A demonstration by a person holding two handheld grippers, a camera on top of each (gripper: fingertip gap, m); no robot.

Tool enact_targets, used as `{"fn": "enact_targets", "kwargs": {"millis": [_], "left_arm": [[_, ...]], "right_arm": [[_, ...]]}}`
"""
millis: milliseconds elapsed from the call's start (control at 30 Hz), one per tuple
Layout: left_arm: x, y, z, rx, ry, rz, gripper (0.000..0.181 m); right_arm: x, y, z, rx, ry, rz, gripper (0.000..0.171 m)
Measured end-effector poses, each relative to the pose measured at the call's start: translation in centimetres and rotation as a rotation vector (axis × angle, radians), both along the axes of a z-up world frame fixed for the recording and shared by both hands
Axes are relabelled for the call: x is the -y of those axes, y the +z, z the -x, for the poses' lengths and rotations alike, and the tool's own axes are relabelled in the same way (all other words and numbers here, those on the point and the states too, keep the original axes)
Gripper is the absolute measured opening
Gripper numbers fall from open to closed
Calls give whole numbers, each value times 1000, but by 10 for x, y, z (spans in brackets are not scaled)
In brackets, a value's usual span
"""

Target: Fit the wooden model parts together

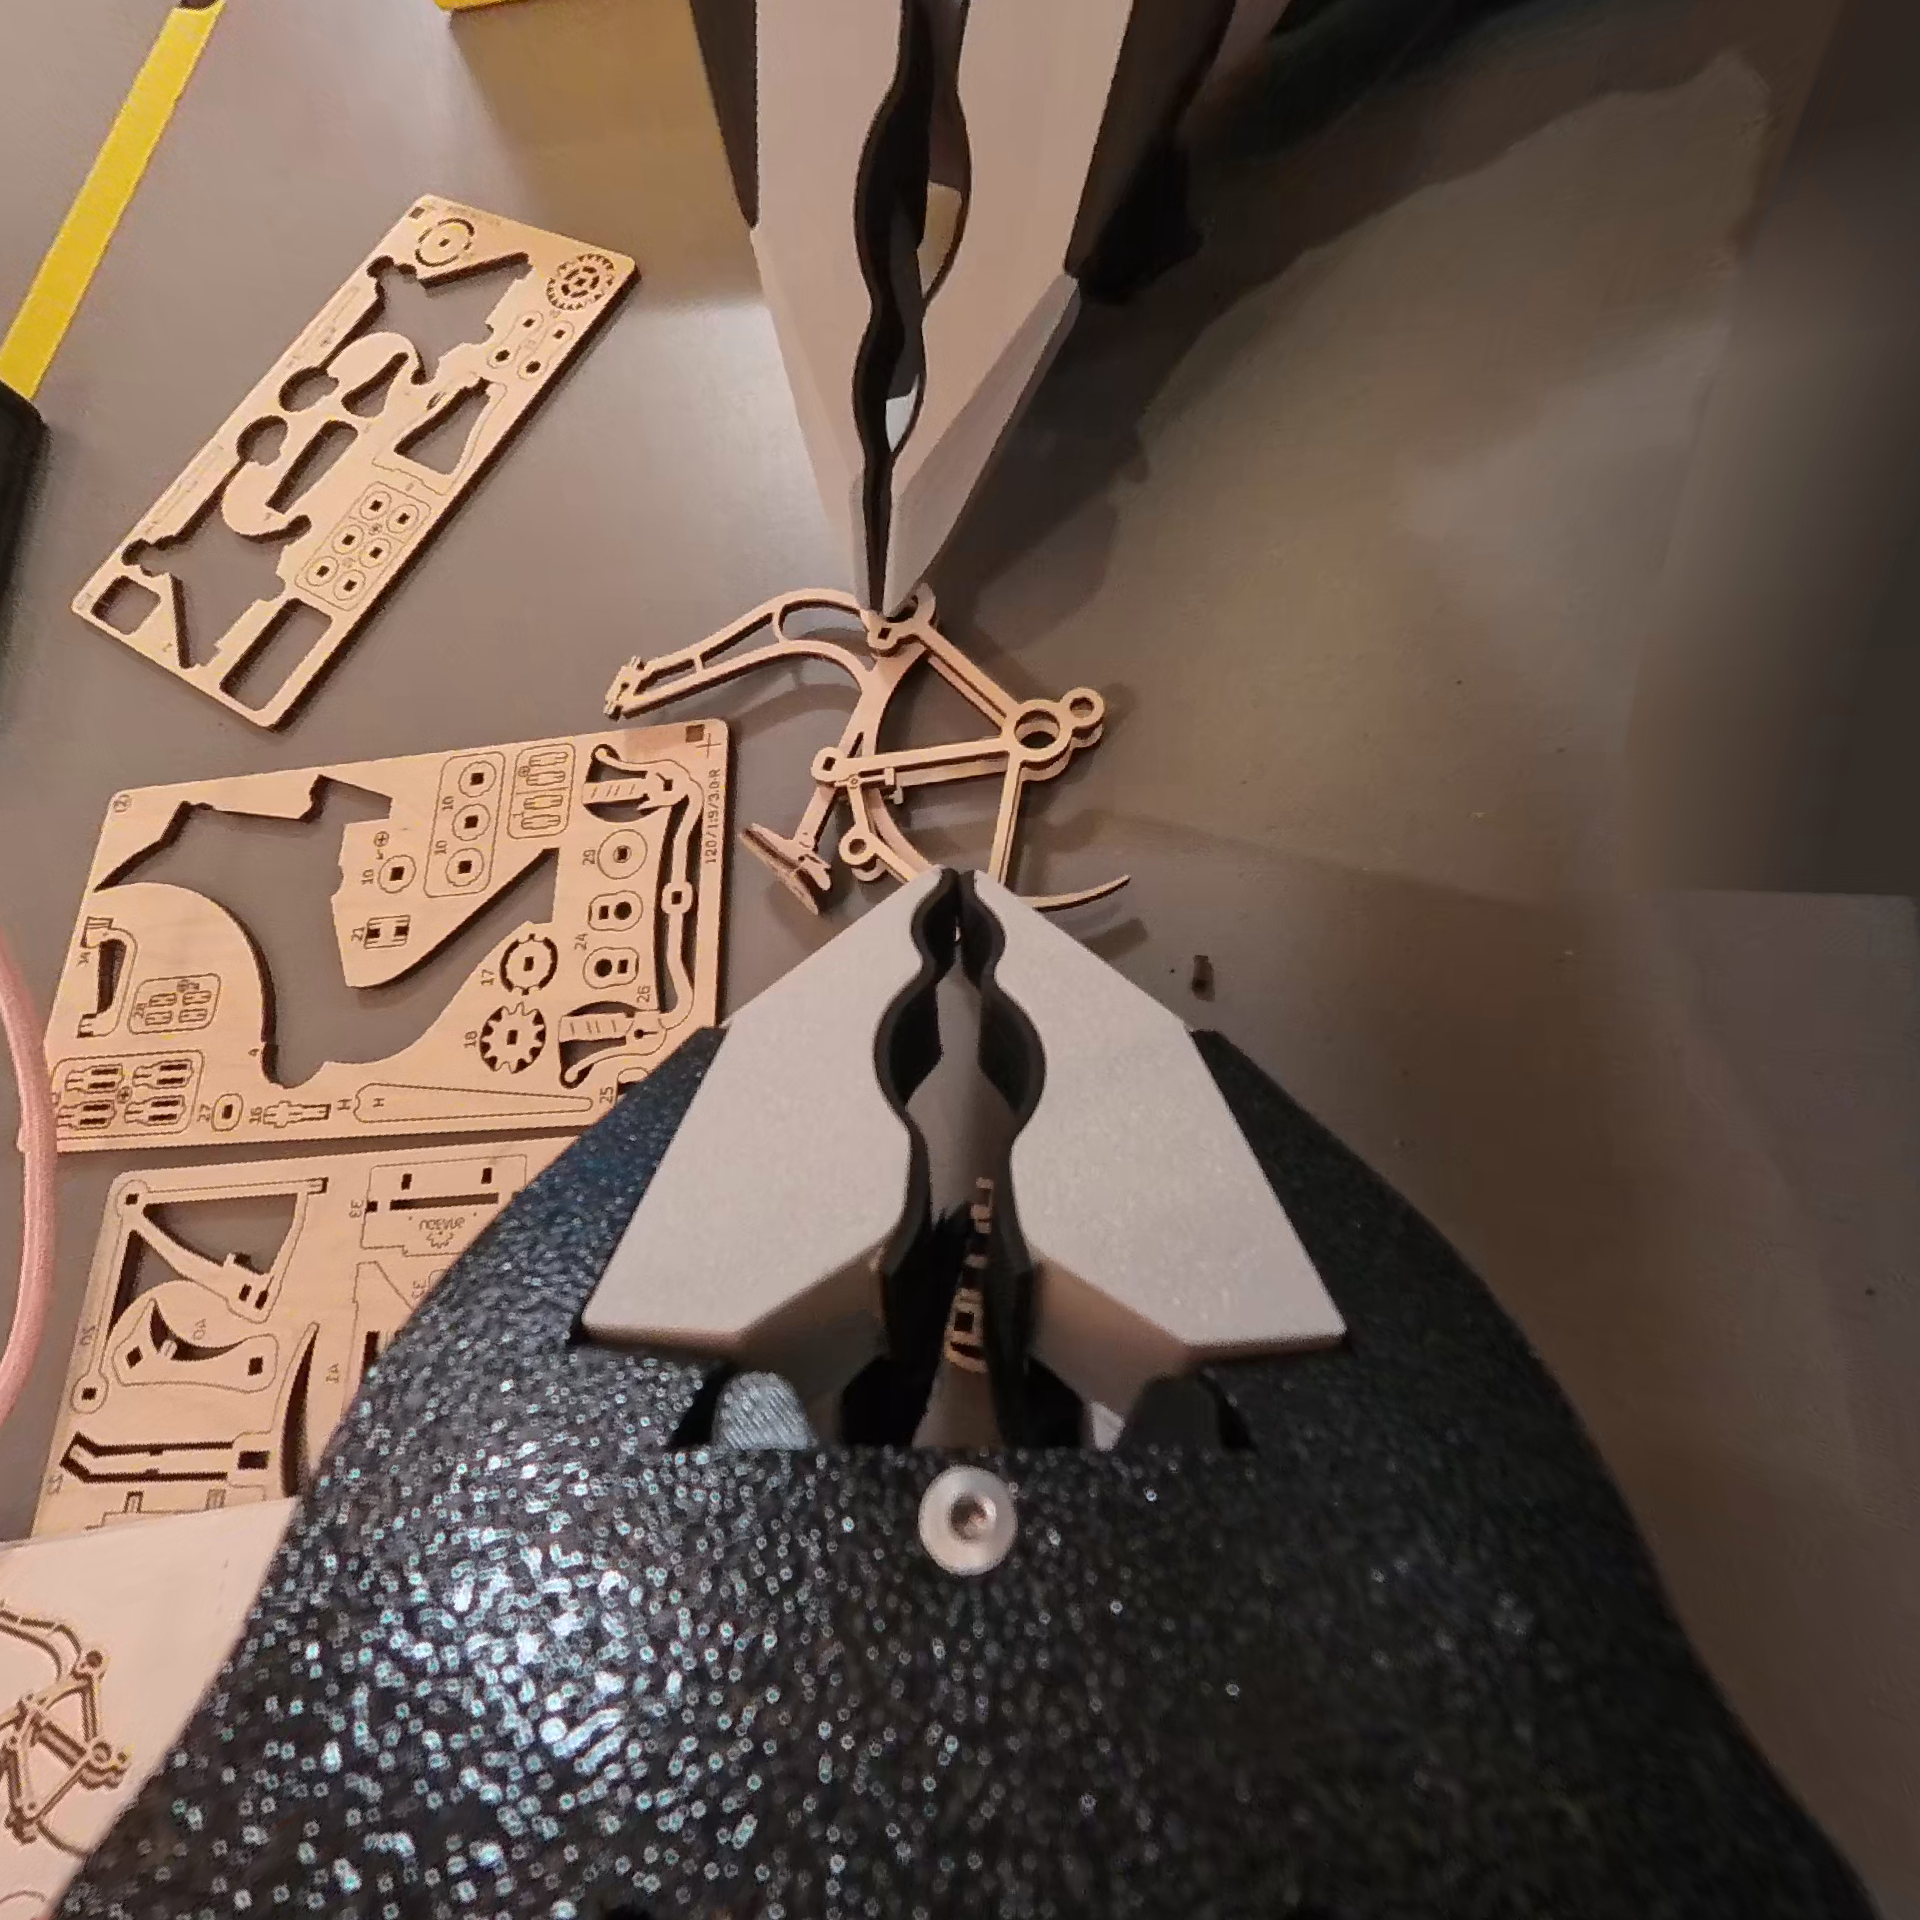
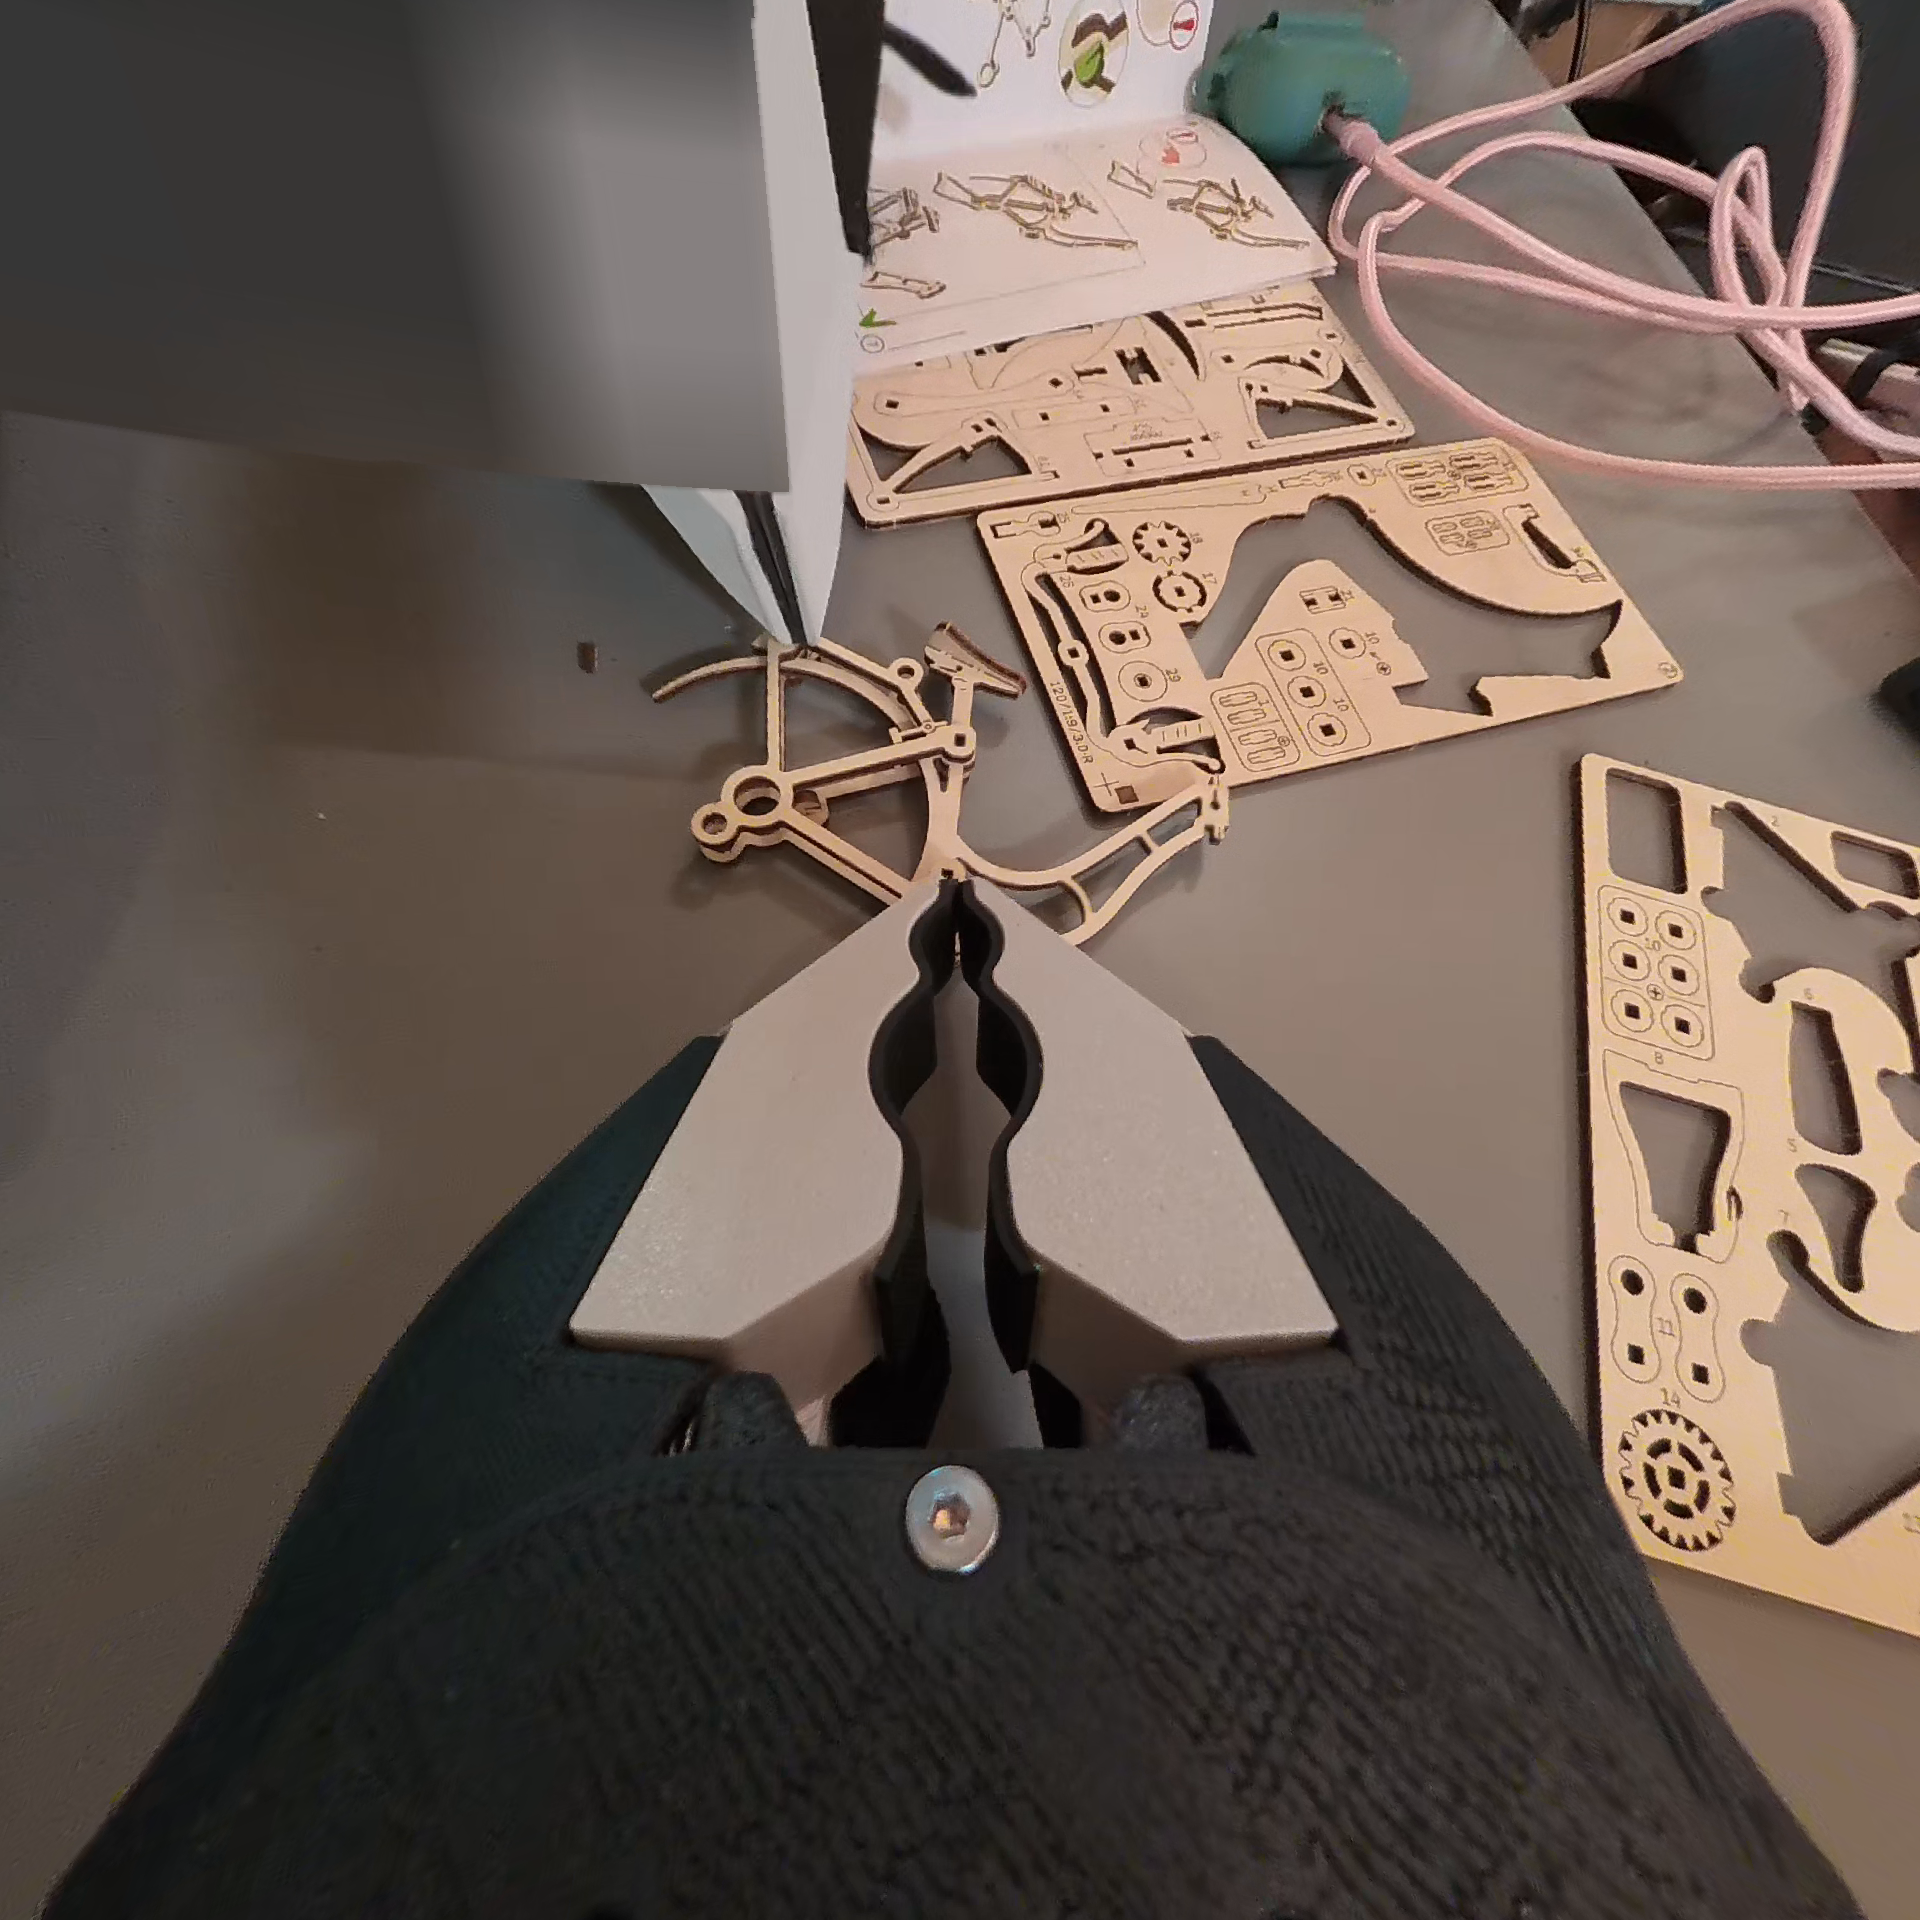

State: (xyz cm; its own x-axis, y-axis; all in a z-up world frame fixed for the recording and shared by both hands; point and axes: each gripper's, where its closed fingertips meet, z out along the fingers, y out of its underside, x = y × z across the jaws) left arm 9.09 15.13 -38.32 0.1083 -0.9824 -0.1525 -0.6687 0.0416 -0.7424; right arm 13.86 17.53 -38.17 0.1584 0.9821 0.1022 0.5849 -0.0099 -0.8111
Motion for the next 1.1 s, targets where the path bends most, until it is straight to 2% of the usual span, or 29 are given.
{"fn": "enact_targets", "kwargs": {"millis": [233, 433, 600, 767, 933, 1100], "left_arm": [[0, 0, 0, -5, 4, -8, 0], [0, 0, 0, -3, 10, 1, 0], [0, 0, 0, -8, 9, -5, 0], [0, 0, 0, -6, 8, -9, 0], [0, 0, 0, 0, 5, -3, 0], [0, 0, 0, 3, 3, -2, 0]], "right_arm": [[0, -1, -1, 14, -19, 51, 0], [0, -1, -1, 47, -32, 7, 0], [-3, -1, 1, 18, -66, 27, 0], [-3, 5, 1, -62, -65, 138, 0], [3, 6, 2, -74, -19, 164, 15], [0, 2, 2, -50, -37, 163, 13]]}}
